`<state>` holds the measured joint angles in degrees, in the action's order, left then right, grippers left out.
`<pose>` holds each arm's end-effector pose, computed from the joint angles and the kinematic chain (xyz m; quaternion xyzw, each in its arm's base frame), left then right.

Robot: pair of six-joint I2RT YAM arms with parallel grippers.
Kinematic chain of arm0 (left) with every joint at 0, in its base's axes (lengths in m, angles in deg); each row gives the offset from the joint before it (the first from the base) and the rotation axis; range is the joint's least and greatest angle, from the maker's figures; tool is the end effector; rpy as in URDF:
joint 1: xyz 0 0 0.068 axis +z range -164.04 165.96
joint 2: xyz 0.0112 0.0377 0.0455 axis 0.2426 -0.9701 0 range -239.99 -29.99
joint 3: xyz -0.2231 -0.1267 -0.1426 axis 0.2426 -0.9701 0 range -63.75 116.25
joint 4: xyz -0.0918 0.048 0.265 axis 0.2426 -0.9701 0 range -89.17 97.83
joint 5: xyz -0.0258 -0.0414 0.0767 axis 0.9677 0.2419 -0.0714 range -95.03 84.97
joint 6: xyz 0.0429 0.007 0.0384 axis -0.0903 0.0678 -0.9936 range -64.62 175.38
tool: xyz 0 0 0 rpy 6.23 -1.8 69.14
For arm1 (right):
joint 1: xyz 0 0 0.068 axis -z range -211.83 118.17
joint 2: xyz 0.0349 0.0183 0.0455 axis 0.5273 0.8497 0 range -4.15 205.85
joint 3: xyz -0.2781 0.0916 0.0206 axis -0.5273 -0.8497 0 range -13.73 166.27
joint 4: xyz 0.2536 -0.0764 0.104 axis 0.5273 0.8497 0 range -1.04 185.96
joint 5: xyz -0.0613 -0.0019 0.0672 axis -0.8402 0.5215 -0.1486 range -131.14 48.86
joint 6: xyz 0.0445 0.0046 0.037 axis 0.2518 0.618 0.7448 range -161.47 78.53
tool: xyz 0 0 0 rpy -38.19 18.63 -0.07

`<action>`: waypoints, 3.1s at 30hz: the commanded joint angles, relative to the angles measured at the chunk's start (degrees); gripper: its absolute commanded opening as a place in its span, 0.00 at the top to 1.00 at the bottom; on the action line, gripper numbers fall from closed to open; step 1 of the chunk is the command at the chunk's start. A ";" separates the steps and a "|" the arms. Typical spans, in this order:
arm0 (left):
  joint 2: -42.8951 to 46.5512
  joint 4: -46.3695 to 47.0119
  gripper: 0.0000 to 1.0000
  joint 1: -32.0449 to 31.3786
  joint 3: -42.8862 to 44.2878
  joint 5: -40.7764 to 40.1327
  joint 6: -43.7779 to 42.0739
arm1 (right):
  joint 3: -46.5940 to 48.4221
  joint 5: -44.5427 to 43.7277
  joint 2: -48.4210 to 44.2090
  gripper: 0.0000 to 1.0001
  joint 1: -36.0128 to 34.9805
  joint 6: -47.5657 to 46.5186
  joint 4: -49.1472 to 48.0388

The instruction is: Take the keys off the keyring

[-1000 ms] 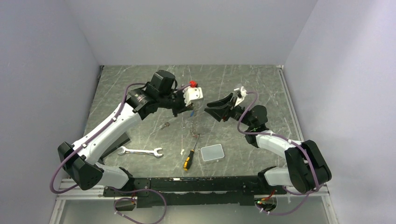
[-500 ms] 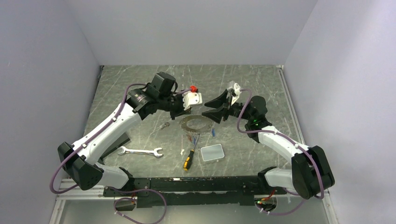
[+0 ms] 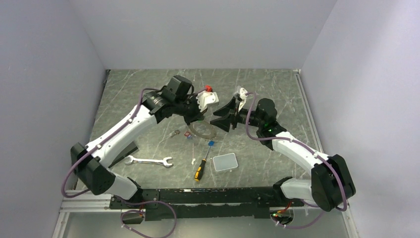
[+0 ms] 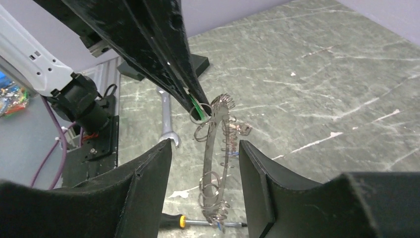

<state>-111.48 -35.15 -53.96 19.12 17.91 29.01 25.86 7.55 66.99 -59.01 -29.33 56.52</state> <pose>0.2425 -0.2240 0.3876 0.5570 0.7039 -0.2275 0.3775 0.2439 0.1604 0.2952 -0.3749 0.5952 0.4908 0.5141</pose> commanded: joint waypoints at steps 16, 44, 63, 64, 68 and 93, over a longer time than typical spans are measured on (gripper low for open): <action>-13.07 -12.34 1.00 1.07 16.53 5.32 3.02 | 4.38 -0.44 1.26 0.46 2.59 -14.00 10.09; -20.69 -13.82 1.00 1.07 21.63 9.37 6.29 | 6.71 -2.61 2.95 0.48 0.22 -20.01 16.89; -20.42 -12.30 1.00 3.55 20.28 11.21 10.33 | 1.58 -5.30 -1.59 0.53 2.58 -17.80 9.02; -20.45 -12.19 1.00 3.58 20.17 11.32 10.60 | 2.03 -5.54 -1.81 0.53 2.57 -19.00 10.04; -20.62 -11.91 1.00 3.62 20.18 11.08 11.29 | 4.56 -4.69 -2.45 0.53 2.53 -22.81 16.62; -22.66 -11.60 1.00 3.64 20.59 13.51 12.49 | 6.62 -15.40 2.13 0.56 -3.54 -26.29 19.44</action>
<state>-134.24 -48.55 -50.22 38.42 28.42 40.31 29.73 -5.02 68.54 -62.37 -54.07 76.58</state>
